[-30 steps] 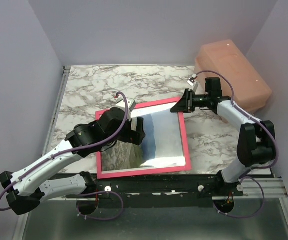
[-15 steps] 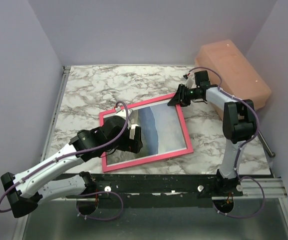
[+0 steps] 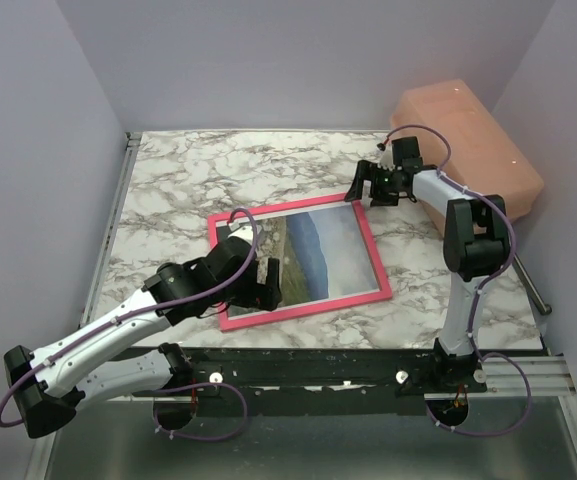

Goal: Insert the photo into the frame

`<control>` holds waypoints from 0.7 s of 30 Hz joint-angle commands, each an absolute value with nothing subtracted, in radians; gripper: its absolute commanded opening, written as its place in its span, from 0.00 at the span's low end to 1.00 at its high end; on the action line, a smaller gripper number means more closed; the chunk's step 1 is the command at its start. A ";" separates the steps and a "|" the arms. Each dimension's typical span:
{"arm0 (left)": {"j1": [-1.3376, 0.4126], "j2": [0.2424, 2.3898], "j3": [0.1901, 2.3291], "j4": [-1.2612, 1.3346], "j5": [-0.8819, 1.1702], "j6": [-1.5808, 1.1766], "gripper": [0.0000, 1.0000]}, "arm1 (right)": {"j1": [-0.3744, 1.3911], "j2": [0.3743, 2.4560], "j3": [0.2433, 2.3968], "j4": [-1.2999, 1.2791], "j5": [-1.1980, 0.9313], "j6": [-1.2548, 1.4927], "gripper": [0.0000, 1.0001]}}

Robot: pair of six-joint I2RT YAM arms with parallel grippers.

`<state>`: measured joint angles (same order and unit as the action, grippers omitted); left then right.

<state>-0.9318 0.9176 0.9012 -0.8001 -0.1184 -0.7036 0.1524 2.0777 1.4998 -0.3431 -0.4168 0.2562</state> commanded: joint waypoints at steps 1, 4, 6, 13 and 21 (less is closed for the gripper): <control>-0.910 0.900 0.879 -0.828 -0.124 -0.737 0.98 | 0.147 2.016 1.524 -0.324 -0.319 0.243 1.00; -0.881 0.905 0.860 -0.841 -0.137 -0.759 0.98 | 0.147 1.943 1.512 -0.336 -0.310 0.255 1.00; -0.852 0.912 0.843 -0.847 -0.135 -0.774 0.98 | 0.147 1.879 1.481 -0.338 -0.302 0.270 1.00; -0.689 0.969 0.780 -0.878 -0.123 -0.844 0.98 | 0.146 1.620 1.291 -0.376 -0.237 0.394 1.00; -0.470 1.078 0.702 -0.816 -0.070 -0.836 0.92 | 0.147 1.361 1.013 -0.529 -0.235 0.503 1.00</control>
